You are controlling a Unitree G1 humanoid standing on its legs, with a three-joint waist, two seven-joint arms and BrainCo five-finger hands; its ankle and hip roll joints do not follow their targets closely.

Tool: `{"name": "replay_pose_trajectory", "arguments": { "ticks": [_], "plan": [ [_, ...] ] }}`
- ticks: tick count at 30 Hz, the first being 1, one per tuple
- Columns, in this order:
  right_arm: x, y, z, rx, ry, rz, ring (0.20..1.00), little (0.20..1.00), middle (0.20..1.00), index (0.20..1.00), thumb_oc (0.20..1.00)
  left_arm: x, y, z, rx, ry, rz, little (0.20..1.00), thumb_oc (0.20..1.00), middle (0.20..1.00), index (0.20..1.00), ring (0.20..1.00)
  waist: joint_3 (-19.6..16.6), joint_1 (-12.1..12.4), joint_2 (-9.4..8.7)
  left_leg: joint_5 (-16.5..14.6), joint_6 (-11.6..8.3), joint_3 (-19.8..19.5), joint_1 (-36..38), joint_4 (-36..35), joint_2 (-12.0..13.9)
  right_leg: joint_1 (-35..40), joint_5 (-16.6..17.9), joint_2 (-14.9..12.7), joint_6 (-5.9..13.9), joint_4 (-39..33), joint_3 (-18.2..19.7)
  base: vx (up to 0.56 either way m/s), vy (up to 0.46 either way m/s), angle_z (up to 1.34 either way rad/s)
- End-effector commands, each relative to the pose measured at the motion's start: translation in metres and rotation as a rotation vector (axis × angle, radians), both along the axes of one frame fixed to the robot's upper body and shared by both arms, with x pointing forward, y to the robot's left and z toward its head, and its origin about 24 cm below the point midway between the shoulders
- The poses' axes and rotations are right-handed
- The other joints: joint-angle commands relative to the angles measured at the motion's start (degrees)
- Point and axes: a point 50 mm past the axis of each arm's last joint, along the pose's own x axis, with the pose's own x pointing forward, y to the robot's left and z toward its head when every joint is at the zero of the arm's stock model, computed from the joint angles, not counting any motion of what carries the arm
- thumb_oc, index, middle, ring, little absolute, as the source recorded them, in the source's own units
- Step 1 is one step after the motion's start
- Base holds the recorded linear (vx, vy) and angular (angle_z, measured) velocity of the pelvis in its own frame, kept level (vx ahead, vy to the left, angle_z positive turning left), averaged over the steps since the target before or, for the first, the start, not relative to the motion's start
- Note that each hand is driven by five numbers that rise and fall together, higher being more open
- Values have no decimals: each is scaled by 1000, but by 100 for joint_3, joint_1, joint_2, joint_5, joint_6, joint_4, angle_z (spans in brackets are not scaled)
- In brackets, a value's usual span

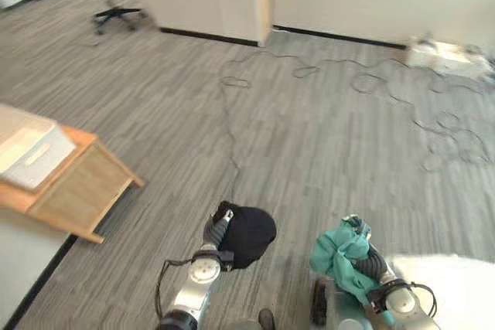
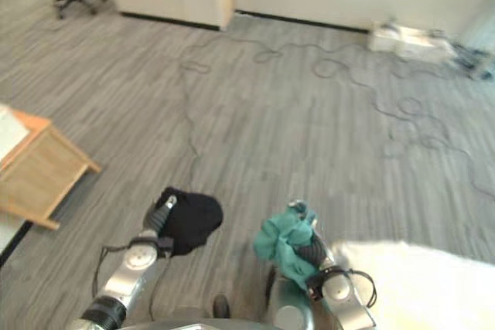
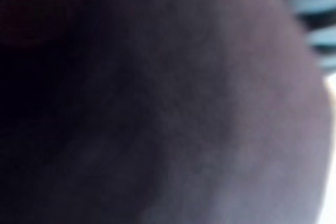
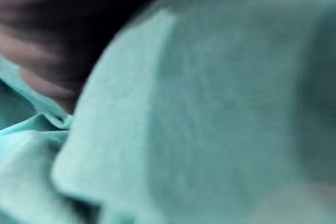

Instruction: Tidy up the quilt and then pick up the clothes from the bed and put them into the laundry hamper.

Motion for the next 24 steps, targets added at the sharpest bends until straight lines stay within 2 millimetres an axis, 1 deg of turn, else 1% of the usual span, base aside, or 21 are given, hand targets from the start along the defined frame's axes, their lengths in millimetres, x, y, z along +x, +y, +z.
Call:
{"name": "replay_pose_trajectory", "arguments": {
  "ticks": [1, 2, 4, 5, 6, 7, 9, 10, 12, 13, 14, 15, 16, 17, 18, 19, 20, 21, 22, 23, 24],
  "plan": [
    [40, -3, 32, 18, -190, -5, 200, 200, 200, 200, 200, 16, 9, 17, 71, -111, -19, 200, 200, 200, 200, 200, 112, -53, -58, 32, -421, -22, 573, -511, 36, 818, 1340, -104, 374, -2336, 357, 897, -210, 133],
    [37, 1, 30, 19, -167, 29, 200, 200, 200, 200, 200, 7, 12, 9, 63, -77, -5, 200, 200, 200, 200, 200, -5, -14, -55, 52, -600, -133, 1042, -510, 204, 958, 1356, -69, 416, -2306, 310, 881, -215, 118],
    [39, 5, 30, 19, -165, 47, 200, 200, 200, 200, 200, 3, 13, 5, 51, -61, 4, 200, 200, 200, 200, 200, -36, 11, -28, 192, -705, -124, 1170, -195, 354, 1065, 1405, -36, 416, -2094, 257, 658, -206, 48],
    [41, 4, 30, 11, -166, 50, 200, 200, 200, 200, 200, 1, 14, 4, 36, -52, 13, 200, 200, 200, 200, 200, -36, 0, 20, 510, -815, -87, 942, 547, 547, 1157, 1352, 9, 308, -1952, 189, 693, -332, 33],
    [44, 0, 32, -3, -171, 53, 200, 200, 200, 200, 200, -2, 14, 1, -5, -34, 36, 200, 200, 200, 200, 200, 38, 69, 58, 1094, -932, 9, 488, 1733, 768, 1314, 1262, 58, 77, -1863, 93, 680, -570, 34],
    [53, -7, 45, -7, -228, 37, 200, 200, 200, 200, 200, -5, 15, 1, -61, -24, 55, 200, 200, 200, 200, 200, 271, 227, -80, 1504, -809, 286, -639, 3787, 1081, 1884, 991, 130, -342, -2007, -408, 478, -460, 70],
    [58, -11, 50, -18, -250, 27, 200, 200, 200, 200, 200, -6, 16, 2, -64, -28, 52, 200, 200, 200, 200, 200, 381, 330, -153, 1421, -760, 487, -1019, 4376, 1169, 2200, 846, 211, -460, -2121, -504, 544, -337, 83],
    [64, -17, 58, -33, -275, 12, 200, 200, 200, 200, 200, -7, 17, 6, -52, -42, 40, 200, 200, 200, 200, 200, 462, 552, -221, 1035, -806, 909, -1717, 4633, 1069, 2669, 548, 280, -465, -2298, -595, 595, -207, 6],
    [67, -17, 58, -36, -276, 13, 200, 200, 200, 200, 200, -8, 18, 6, -49, -42, 42, 200, 200, 200, 200, 200, 442, 690, -242, 799, -745, 1167, -1947, 4220, 930, 2846, 417, 294, -415, -2336, -666, 632, 16, -33],
    [68, -16, 58, -34, -273, 19, 200, 200, 200, 200, 200, -11, 19, 7, -53, -49, 48, 200, 200, 200, 200, 200, 305, 842, -210, 696, -599, 1596, -2103, 2896, 742, 3042, 246, 329, -291, -2336, -778, 657, 103, -11],
    [68, -16, 57, -34, -272, 19, 200, 200, 200, 200, 200, -11, 19, 7, -53, -48, 48, 200, 200, 200, 200, 200, 308, 847, -240, 725, -590, 1622, -2055, 2821, 696, 3050, 244, 289, -278, -2336, -773, 650, 172, -17],
    [69, -15, 57, -38, -271, 26, 200, 200, 200, 200, 200, -15, 21, 6, -49, -44, 50, 200, 200, 200, 200, 200, 214, 929, -228, 750, -531, 1879, -2039, 2012, 595, 3198, 110, 300, -201, -2336, -869, 771, 173, 8],
    [68, -16, 55, -51, -271, 26, 200, 200, 200, 200, 200, -19, 22, 4, -29, -31, 37, 200, 200, 200, 200, 200, 72, 1015, -141, 1183, -727, 2692, -2064, 526, 733, 3649, -162, 487, -72, -2336, -1140, 767, 176, 24],
    [68, -16, 55, -51, -270, 26, 200, 200, 200, 200, 200, -20, 22, 4, -29, -29, 37, 200, 200, 200, 200, 200, 72, 1012, -150, 1242, -715, 2703, -2009, 406, 682, 3656, -161, 468, -63, -2336, -1146, 824, 167, 49],
    [68, -18, 54, -64, -269, 23, 200, 200, 200, 200, 200, -20, 21, 3, -18, -20, 27, 200, 200, 200, 200, 200, 57, 1040, -189, 1331, -703, 3251, -2102, 78, 874, 3859, -160, 582, -1, -2336, -1379, 293, 74, 57],
    [68, -18, 54, -64, -270, 23, 200, 200, 200, 200, 200, -20, 21, 3, -17, -19, 27, 200, 200, 200, 200, 200, 58, 1044, -190, 1358, -694, 3262, -2077, 19, 853, 3859, -157, 576, 6, -2336, -1377, 966, 239, 72],
    [67, -10, 49, -64, -245, 40, 200, 200, 200, 200, 200, -23, 24, 2, -20, -2, 35, 200, 200, 200, 200, 200, -67, 1122, -307, 1470, -333, 2971, -1761, -229, 509, 3924, 178, 513, 178, -1538, -1390, 681, 193, 70],
    [66, -9, 48, -63, -244, 40, 200, 200, 200, 200, 200, -23, 24, 2, -18, -1, 35, 200, 200, 200, 200, 200, -68, 1110, -324, 1468, -308, 2964, -1741, -268, 464, 3911, 146, 475, 209, -1477, -1400, 1158, 349, 80],
    [63, -7, 44, -61, -237, 28, 200, 200, 200, 200, 200, -21, 25, 3, -8, -3, 37, 200, 200, 200, 200, 200, -56, 1131, -480, 1287, -56, 2881, -1545, -176, 257, 3711, 883, 240, 416, -5, -1252, 480, 187, 77],
    [63, -6, 44, -61, -238, 27, 200, 200, 200, 200, 200, -21, 25, 3, -7, -3, 37, 200, 200, 200, 200, 200, -59, 1130, -491, 1274, -39, 2881, -1555, -174, 241, 3674, 853, 211, 416, 65, -1249, 729, 267, 87],
    [62, -2, 43, -48, -234, 38, 200, 200, 200, 200, 200, -20, 25, 3, 1, 4, 35, 200, 200, 200, 200, 200, -38, 1051, -478, 1133, 82, 2854, -1315, -234, 110, 3387, 1348, 68, 416, 879, -1202, 772, 221, 92]
  ]
}}
